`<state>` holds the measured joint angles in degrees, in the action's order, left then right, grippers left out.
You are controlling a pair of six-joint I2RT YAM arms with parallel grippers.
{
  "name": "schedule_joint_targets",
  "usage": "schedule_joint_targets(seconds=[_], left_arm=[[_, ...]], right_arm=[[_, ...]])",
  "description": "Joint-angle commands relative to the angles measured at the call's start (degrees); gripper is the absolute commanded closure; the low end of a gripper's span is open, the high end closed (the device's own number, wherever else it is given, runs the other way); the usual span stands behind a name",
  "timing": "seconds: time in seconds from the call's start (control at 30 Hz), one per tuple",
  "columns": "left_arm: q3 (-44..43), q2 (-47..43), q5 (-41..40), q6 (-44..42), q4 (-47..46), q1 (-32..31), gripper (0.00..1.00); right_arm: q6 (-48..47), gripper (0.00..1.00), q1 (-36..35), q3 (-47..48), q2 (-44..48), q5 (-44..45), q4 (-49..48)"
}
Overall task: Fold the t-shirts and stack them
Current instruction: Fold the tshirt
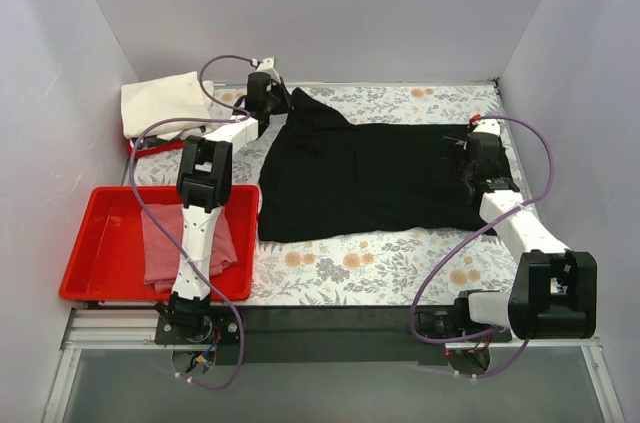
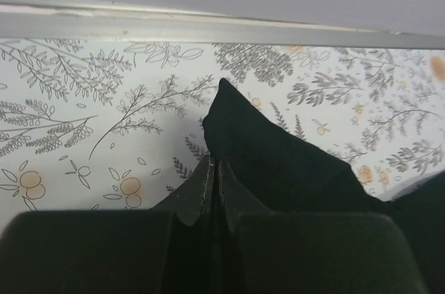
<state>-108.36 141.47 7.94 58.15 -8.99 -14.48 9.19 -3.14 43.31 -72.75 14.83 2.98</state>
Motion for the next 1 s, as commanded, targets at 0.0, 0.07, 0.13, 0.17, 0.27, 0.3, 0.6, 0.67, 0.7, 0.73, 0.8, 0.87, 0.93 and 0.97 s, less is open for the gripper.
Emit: schedule_joint_targets(seconds=[0.0,0.07,0.13,0.17,0.27,0.3,0.6,0.67,0.7,0.73,0.8,0.87,0.93,0.97], left_arm=[[0.86,-7.25,-0.83,0.91,0.56,-0.11,1.0],[1.22,-7.7,-0.3,1.7,0.56,-0.02,1.0],[1.48,-7.96,0.14,1.7,0.73,-0.11,1.0],[1.31,-7.88,0.14,1.62,1.08,-0.11,1.0],[0.34,-6.65,-1.09,0.92,2.22,-0.02,1.0],[-0.1,-6.04,-1.79,0.65,2.66,-0.02,1.0],[-5.63,0.12,-3.73,-0.14,7.06,-0.02,0.91],[-6.25,0.65,-4.08,-0.41,7.5,-0.02,0.78],[-6.6,1.09,-4.16,-0.58,7.59,-0.02,0.72],[-6.69,1.26,-4.34,-0.76,7.76,-0.11,0.64],[-7.13,1.7,-4.87,-0.85,7.94,0.06,0.61],[-7.48,2.05,-4.96,-0.76,8.03,0.15,0.6],[-7.83,2.49,-5.04,-0.76,8.03,0.15,0.6],[-8.01,2.67,-5.04,-0.84,8.03,0.15,0.6]], right_arm=[[-0.49,0.12,-0.29,1.16,2.43,0.2,-1.14],[-0.75,0.12,-0.38,0.99,2.7,0.55,-1.05],[-0.84,0.12,-0.29,0.81,3.05,0.64,-0.79],[-0.84,0.12,-0.38,0.72,3.05,0.64,-0.7],[-0.84,0.11,-0.29,0.55,3.58,0.38,-0.52],[-0.84,0.12,-0.29,0.46,4.02,0.38,-0.35],[-0.93,0.11,-0.29,0.37,5.51,0.46,0.36],[-0.93,0.11,-0.29,0.46,5.43,0.38,0.53],[-0.93,0.11,-0.29,0.55,5.34,0.29,0.45],[-0.93,0.11,-0.29,0.55,5.25,0.2,0.53],[-0.93,0.11,-0.29,0.63,5.16,0.11,0.62],[-0.93,0.11,-0.29,0.63,5.25,0.11,0.62],[-0.93,0.11,-0.29,0.55,5.08,0.02,0.53],[-0.93,0.11,-0.38,0.55,5.08,0.11,0.53]])
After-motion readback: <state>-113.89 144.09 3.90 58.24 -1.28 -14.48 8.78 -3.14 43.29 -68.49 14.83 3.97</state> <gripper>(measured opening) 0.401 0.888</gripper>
